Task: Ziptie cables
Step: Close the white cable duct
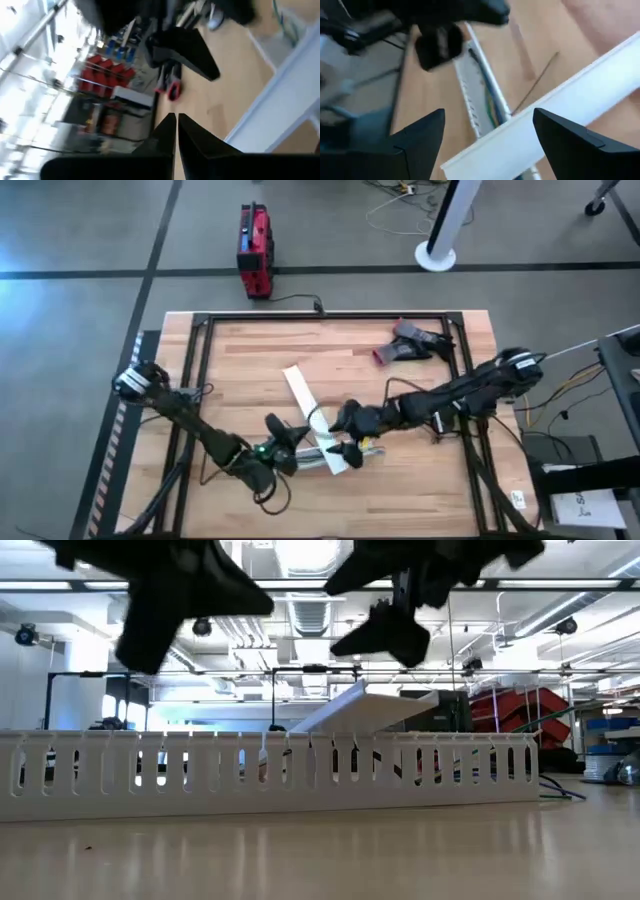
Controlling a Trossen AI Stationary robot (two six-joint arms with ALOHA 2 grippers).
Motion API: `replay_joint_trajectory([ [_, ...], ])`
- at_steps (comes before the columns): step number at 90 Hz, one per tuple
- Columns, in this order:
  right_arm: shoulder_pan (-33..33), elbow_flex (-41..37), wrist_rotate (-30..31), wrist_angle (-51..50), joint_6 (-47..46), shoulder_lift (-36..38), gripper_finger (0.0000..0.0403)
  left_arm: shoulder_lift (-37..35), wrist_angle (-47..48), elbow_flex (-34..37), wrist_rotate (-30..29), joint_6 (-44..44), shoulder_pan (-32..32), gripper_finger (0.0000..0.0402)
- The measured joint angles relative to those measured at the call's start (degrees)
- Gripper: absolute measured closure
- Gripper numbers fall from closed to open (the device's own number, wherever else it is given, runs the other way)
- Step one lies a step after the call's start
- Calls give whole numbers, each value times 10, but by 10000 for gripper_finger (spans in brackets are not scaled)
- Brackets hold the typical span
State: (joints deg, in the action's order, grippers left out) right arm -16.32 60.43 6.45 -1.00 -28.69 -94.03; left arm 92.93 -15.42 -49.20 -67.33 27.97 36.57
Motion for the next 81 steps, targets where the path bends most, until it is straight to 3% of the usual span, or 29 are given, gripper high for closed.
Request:
replay_joint_trajectory([
  [14,-43,103,148,-127,-29,-69,118,-104,133,17,83,-189,-3,401],
  [20,-56,147,178,-156,-61,-109,119,-151,192,33,115,-269,-3,401],
  [29,-71,208,210,-235,-109,-163,116,-214,208,72,156,-340,-3,401],
  [41,-74,287,218,-333,-171,-217,97,-274,194,128,182,-381,-3,401],
  [57,-56,350,222,-357,-227,-267,53,-316,139,189,185,-377,-4,401],
  [81,15,376,201,-390,-272,-313,36,-333,136,200,190,-384,-5,401],
])
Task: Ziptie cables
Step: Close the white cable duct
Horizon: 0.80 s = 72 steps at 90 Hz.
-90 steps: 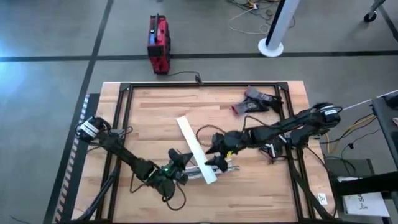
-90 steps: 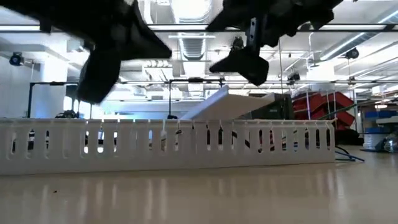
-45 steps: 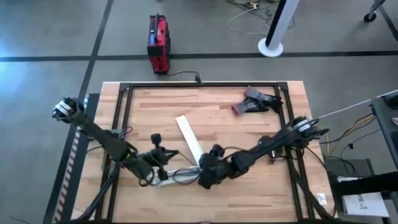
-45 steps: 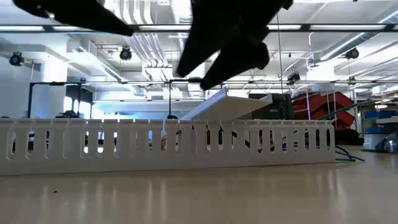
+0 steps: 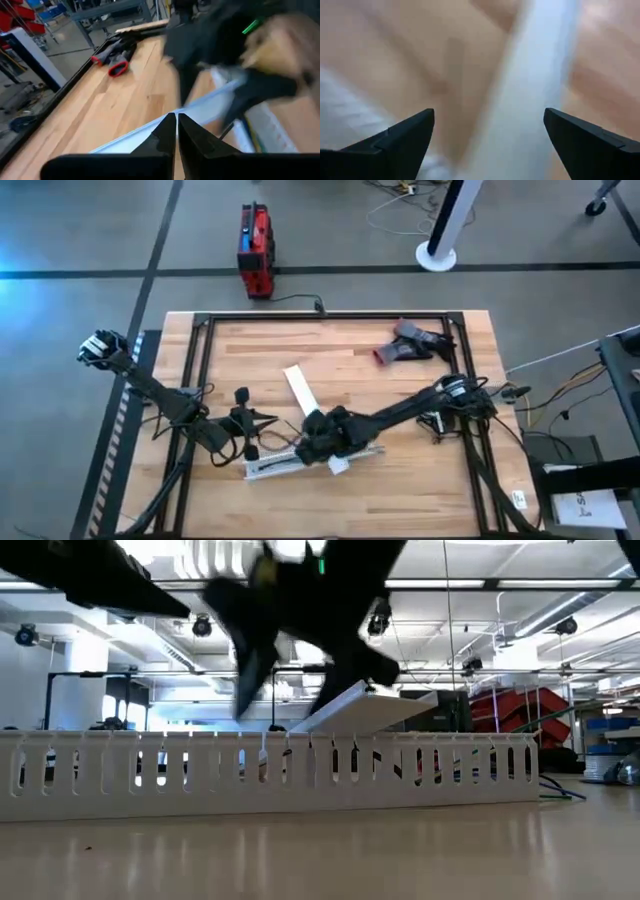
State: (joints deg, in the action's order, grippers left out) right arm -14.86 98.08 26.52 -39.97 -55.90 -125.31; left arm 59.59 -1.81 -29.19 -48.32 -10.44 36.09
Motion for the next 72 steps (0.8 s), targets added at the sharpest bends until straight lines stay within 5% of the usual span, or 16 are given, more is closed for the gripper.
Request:
replay_joint_trajectory([
  [35,40,-12,-83,43,18,-1,55,-9,0,15,25,-23,7,401],
  [72,39,-18,-77,52,76,-16,184,-8,1,14,29,-45,10,401],
])
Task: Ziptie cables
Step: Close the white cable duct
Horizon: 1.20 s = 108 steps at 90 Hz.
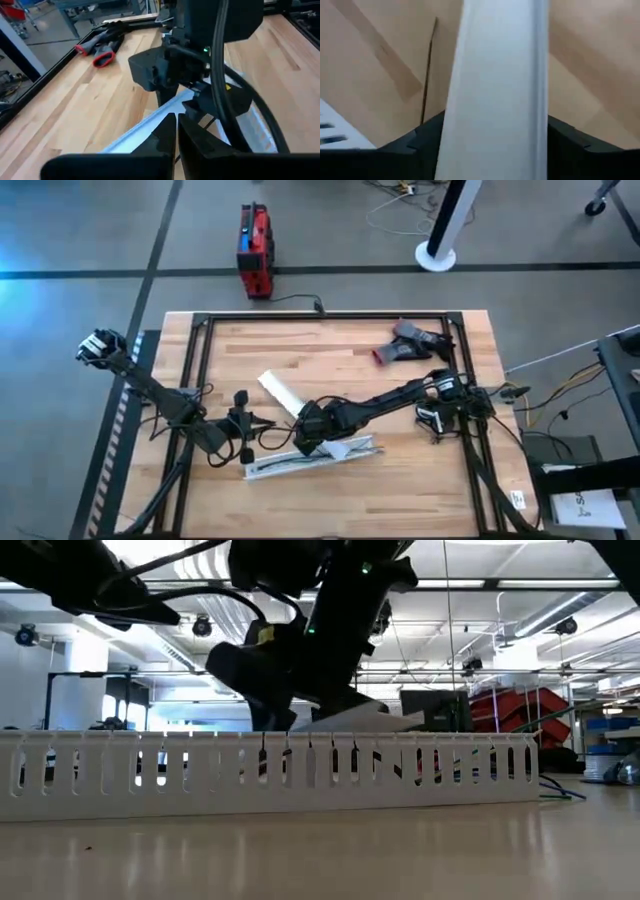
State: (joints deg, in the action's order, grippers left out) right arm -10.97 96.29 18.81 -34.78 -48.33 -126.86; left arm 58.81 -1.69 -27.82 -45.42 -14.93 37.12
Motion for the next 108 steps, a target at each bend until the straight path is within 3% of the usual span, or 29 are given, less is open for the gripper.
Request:
replay_joint_trajectory([
  [7,-5,0,24,-1,34,7,192,0,0,1,7,-7,0,402],
  [20,-14,15,60,-14,113,18,192,-12,24,-10,100,14,1,402],
  [28,-25,31,100,-31,173,18,190,-33,87,-39,129,10,1,402],
  [39,-47,54,198,-65,260,18,178,-62,199,-90,135,-27,0,402],
  [53,-80,69,367,-102,398,19,194,-91,329,-160,135,-93,-1,392],
  [65,-107,65,496,-97,571,19,194,-106,416,-216,135,-141,-3,360],
  [83,-121,54,621,-97,790,18,190,-120,539,-302,136,-187,-9,290],
  [97,-124,51,665,-98,921,18,194,-132,575,-341,156,-191,-35,234],
  [108,-134,51,667,-97,993,18,194,-140,583,-338,221,-198,-79,192],
])
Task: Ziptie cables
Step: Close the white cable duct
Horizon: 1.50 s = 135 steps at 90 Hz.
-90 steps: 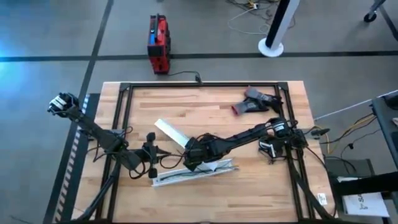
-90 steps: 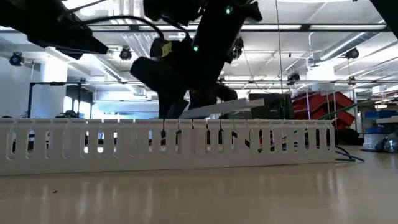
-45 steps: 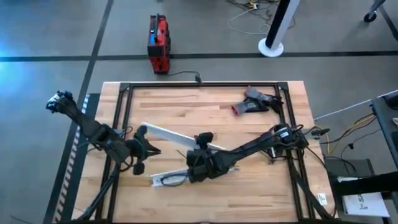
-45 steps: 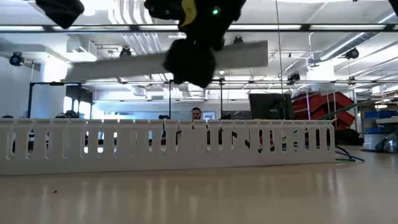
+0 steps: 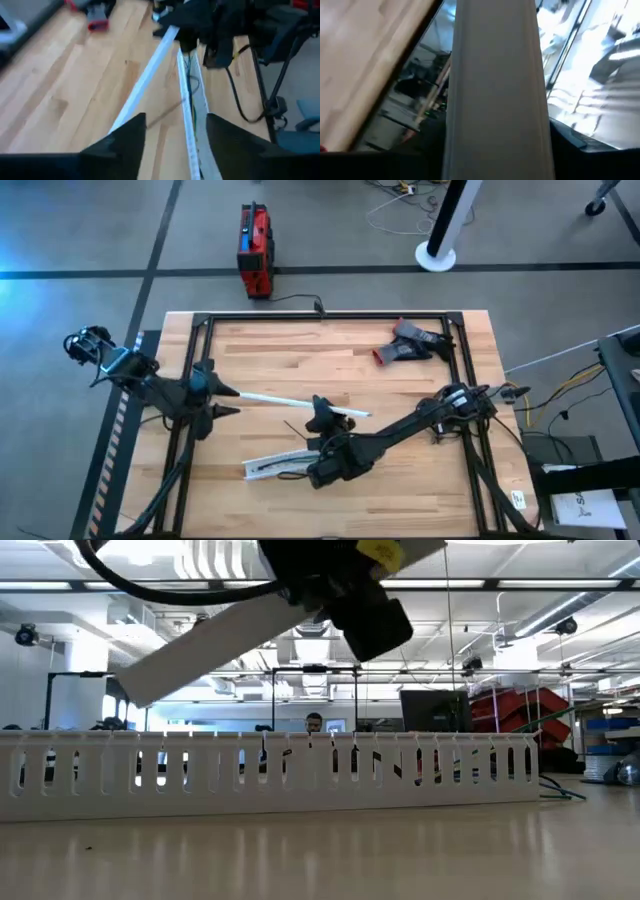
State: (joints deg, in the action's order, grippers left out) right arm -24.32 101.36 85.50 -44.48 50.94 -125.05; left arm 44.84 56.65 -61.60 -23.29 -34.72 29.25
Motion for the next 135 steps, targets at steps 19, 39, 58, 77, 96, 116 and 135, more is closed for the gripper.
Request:
replay_joint_trajectory([
  [19,-18,0,3,5,70,0,194,11,-17,37,130,22,-89,136],
  [39,-44,2,0,12,87,0,194,39,-82,51,259,100,-190,106],
  [58,-84,2,-2,16,91,-1,194,117,-140,51,417,159,-252,93],
  [77,-115,2,-1,25,90,-1,194,227,-236,51,612,213,-252,90],
  [96,-132,49,1,46,84,0,194,303,-244,52,678,261,-253,90],
  [116,-135,90,-6,43,94,1,194,318,-263,52,729,285,-256,90],
  [135,-135,82,-12,43,103,1,194,316,-321,69,777,268,-237,90],
])
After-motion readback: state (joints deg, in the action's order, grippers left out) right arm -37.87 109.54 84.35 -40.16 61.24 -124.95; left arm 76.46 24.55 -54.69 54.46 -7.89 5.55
